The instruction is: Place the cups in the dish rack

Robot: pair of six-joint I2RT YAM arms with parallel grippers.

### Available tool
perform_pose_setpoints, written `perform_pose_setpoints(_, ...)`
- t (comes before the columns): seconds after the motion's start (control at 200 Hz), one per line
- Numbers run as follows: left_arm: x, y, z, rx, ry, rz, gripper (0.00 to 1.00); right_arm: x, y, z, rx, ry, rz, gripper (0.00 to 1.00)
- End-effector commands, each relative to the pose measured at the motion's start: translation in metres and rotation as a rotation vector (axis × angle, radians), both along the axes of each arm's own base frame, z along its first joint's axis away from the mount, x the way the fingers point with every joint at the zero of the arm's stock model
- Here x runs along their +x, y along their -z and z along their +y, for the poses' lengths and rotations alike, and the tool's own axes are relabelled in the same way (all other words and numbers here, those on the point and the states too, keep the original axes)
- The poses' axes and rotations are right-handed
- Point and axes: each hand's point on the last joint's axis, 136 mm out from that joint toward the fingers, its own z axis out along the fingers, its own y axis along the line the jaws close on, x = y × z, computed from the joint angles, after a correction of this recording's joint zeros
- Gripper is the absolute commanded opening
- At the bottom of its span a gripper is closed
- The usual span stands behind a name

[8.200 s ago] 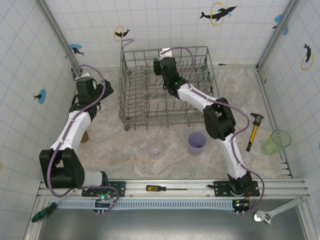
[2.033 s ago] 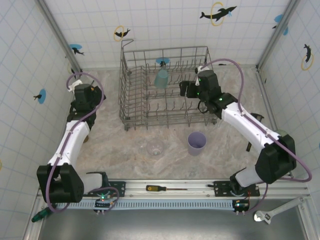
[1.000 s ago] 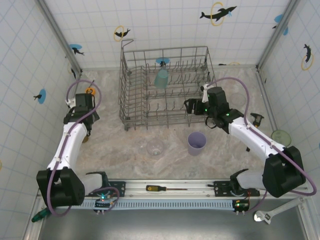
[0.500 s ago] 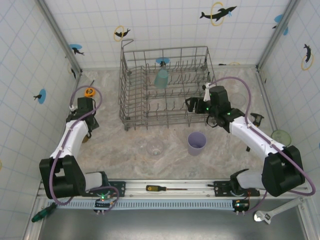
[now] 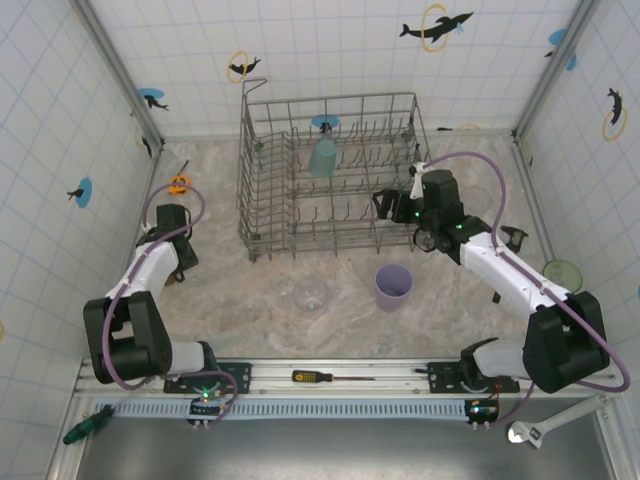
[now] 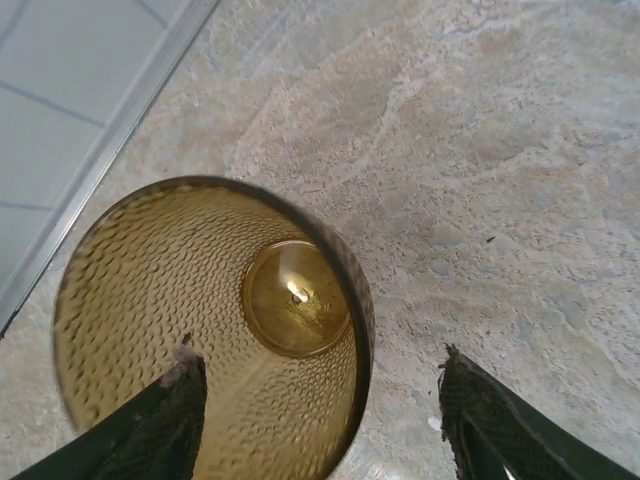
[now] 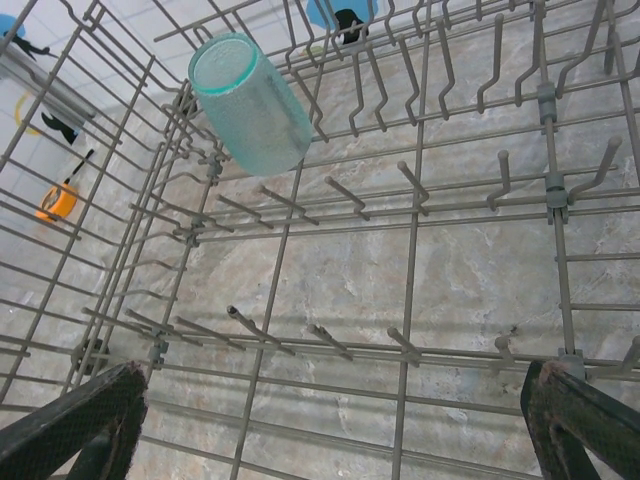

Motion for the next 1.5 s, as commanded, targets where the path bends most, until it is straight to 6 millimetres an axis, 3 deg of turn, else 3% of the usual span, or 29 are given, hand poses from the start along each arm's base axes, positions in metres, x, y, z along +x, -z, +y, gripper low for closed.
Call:
perform_pose_setpoints(0.0, 0.005, 0.003, 0.005, 0.01, -0.018, -0.013, 0.55, 0.004, -0.008, 0.001, 0.035, 0.005, -0.026, 1.0)
perform_pose_setpoints(0.335, 0.005, 0.003, 0.008, 0.024, -0.031, -0.012, 0.0, 0.006, -0.008, 0.005, 0.054, 0.0, -0.013, 1.0)
perform_pose_setpoints(0.641, 0.007, -0.009, -0.004, -0.042, -0.006, -0.067, 0.0, 0.005, -0.012, 0.007, 0.056, 0.014, 0.012, 1.0)
perform_pose_setpoints(0.876, 0.013, -0.035, -0.013, -0.084, 0.018, -0.138, 0.0, 0.0, -0.02, 0.003, 0.031, 0.035, 0.017, 1.0)
perform_pose_setpoints(1.091, 0.02, -0.056, -0.03, -0.176, 0.053, -0.219, 0.0, -0.007, -0.025, 0.015, 0.018, 0.013, 0.019, 1.0)
perform_pose_setpoints(1.496, 0.034, -0.098, -0.055, -0.292, 0.15, -0.349, 0.0, -0.014, -0.014, 0.019, 0.015, 0.004, 0.058, 1.0)
